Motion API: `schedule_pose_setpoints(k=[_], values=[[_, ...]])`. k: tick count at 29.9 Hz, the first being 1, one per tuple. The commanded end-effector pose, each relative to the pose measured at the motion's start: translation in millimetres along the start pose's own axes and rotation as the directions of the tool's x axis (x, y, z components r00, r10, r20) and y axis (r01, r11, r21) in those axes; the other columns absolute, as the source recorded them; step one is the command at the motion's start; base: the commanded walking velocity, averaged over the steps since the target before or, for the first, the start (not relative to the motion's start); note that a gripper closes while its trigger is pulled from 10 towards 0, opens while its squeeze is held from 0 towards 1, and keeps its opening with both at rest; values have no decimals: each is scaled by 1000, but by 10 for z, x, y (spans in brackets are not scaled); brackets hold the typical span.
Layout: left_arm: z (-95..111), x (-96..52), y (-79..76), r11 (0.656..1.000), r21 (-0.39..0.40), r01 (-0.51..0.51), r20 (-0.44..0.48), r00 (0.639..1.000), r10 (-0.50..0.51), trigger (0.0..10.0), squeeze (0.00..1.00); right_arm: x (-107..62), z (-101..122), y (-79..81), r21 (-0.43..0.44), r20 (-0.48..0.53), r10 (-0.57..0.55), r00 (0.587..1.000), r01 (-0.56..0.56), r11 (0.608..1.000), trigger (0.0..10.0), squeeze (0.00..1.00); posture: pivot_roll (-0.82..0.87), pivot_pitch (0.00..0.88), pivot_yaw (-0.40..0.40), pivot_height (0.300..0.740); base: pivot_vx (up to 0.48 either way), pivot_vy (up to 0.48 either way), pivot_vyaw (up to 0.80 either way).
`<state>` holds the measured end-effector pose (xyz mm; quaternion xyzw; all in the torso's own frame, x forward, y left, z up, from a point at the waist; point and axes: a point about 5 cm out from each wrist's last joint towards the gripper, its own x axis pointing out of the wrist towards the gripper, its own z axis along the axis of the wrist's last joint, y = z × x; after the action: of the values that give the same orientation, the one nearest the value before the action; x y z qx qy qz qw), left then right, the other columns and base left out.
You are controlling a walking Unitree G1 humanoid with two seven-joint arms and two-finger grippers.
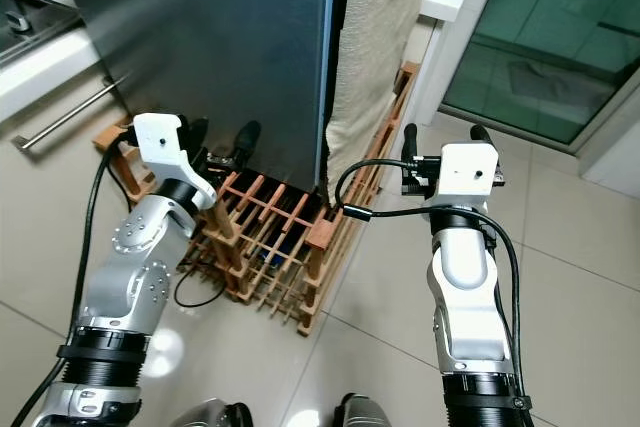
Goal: Restocking fridge
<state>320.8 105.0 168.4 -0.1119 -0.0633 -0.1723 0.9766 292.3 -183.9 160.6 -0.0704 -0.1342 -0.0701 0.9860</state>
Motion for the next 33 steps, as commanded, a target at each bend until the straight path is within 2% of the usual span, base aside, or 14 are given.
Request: schedule_pose_setpoints(k=[1,7,10,13,14,15,17,19,24,28,33], values=[[27,9,-68,999,0,36,5,999,-36,10000,0,6,19,-59,-10,20,-34,999,34,999,10000,482,-162,72,48,732,0,-465,0],[35,51,-106,998,0,62,9,998,-62,10000,0,-34,-12,-95,-10,13,-63,998,63,998,10000,486,-170,77,58,732,0,-401,0],[46,121,-109,999,-1,53,6,999,-53,10000,0,-47,-33,-77,-18,9,-62,998,62,998,10000,486,-166,80,54,732,0,0,0],[86,155,-112,999,25,48,15,999,-48,10000,0,-28,3,-21,-11,22,-40,999,40,999,10000,486,-160,79,49,732,0,0,0],[85,165,-93,997,75,25,8,1000,-26,10000,0,3,4,4,-6,23,-22,999,22,1000,10000,486,-140,71,32,732,0,0,0],[87,162,-71,996,85,13,6,1000,-14,10000,0,14,4,13,-3,23,-20,1000,20,1000,10000,486,-130,73,18,732,0,0,0],[94,155,-52,997,75,-2,14,1000,1,10000,0,29,4,9,1,21,-19,1000,19,1000,10000,482,-126,78,10,732,0,0,0],[130,113,8,999,29,-37,37,999,36,10000,0,68,32,65,11,20,4,1000,-4,1000,10000,486,-117,82,-19,732,0,0,0],[66,81,-9,998,12,-58,35,998,58,10000,0,88,21,91,5,28,22,999,-22,1000,10000,486,-122,72,-7,732,0,0,0],[71,121,-25,999,40,-33,25,999,32,10000,0,121,38,84,14,36,-4,999,4,1000,10000,482,-130,71,26,732,217,-285,0],[79,186,-6,998,54,-21,6,1000,21,10000,0,125,26,155,27,35,-6,999,5,1000,10000,486,-123,63,58,732,351,-319,0]])
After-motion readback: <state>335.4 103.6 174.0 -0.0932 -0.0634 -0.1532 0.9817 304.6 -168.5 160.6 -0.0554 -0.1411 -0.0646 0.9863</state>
